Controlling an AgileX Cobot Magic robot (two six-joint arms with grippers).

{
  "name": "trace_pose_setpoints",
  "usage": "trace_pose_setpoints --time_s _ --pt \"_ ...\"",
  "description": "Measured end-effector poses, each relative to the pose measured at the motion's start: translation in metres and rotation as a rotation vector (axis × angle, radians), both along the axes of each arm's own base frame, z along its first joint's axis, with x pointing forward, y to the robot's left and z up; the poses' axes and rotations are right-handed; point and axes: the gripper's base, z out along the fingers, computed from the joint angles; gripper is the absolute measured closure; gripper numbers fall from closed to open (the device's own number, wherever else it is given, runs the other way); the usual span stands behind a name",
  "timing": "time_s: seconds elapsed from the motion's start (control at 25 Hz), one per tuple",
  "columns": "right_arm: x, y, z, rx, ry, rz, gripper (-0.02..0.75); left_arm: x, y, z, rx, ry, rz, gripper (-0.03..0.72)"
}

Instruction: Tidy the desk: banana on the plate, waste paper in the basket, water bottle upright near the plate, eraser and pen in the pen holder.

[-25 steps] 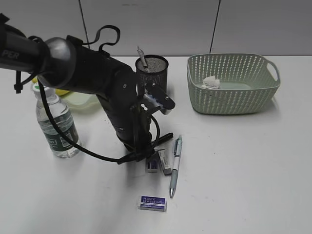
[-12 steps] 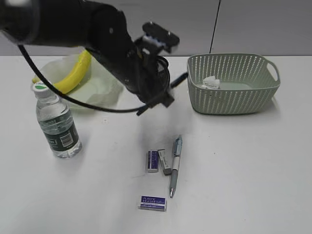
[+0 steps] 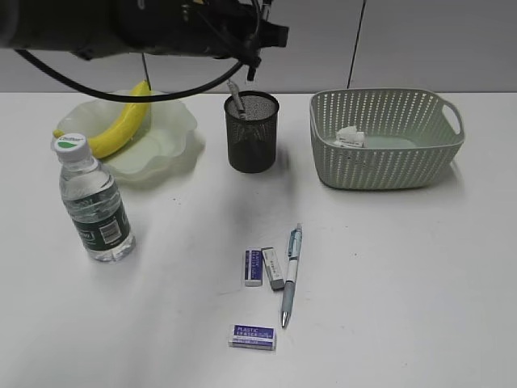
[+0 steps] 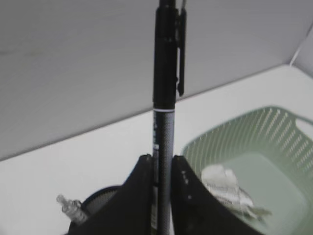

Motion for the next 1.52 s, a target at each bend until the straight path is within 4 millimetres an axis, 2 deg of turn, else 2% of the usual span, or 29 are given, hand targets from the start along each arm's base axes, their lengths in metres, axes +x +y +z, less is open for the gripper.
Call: trace_pose_setpoints --time_s 0.28,0.8,0.88,0.96,1.16,1.32,1.4,1.52 --pt "0.0 0.0 0.0 0.0 0.0 0.0 0.162 0.02 -0.005 -0.048 -0.054 -0.008 0.108 0.624" --pt "0.0 0.0 0.0 0.0 -0.001 0.0 0.162 0.028 -0.007 -0.088 -0.02 0.005 0.134 0.624" --pt "0.0 0.0 0.0 0.0 -0.001 0.0 0.162 0.029 -0.007 -0.091 -0.016 0.009 0.136 0.606" --pt "0.0 0.0 0.0 0.0 -0.001 0.0 0.162 0.029 -0.007 -0.093 -0.014 0.011 0.135 0.561" --pt "0.0 0.0 0.0 0.0 -0.001 0.0 0.162 0.029 -0.007 -0.093 -0.016 0.005 0.138 0.396" --pt "0.0 0.0 0.0 0.0 -0.001 0.0 0.162 0.029 -0.007 -0.087 -0.022 -0.003 0.137 0.362" --pt "0.0 0.0 0.0 0.0 -0.001 0.0 0.162 0.027 -0.006 -0.075 -0.036 -0.018 0.134 0.359" --pt "0.0 0.0 0.0 0.0 -0.001 0.0 0.162 0.021 -0.003 -0.038 -0.075 -0.066 0.123 0.358"
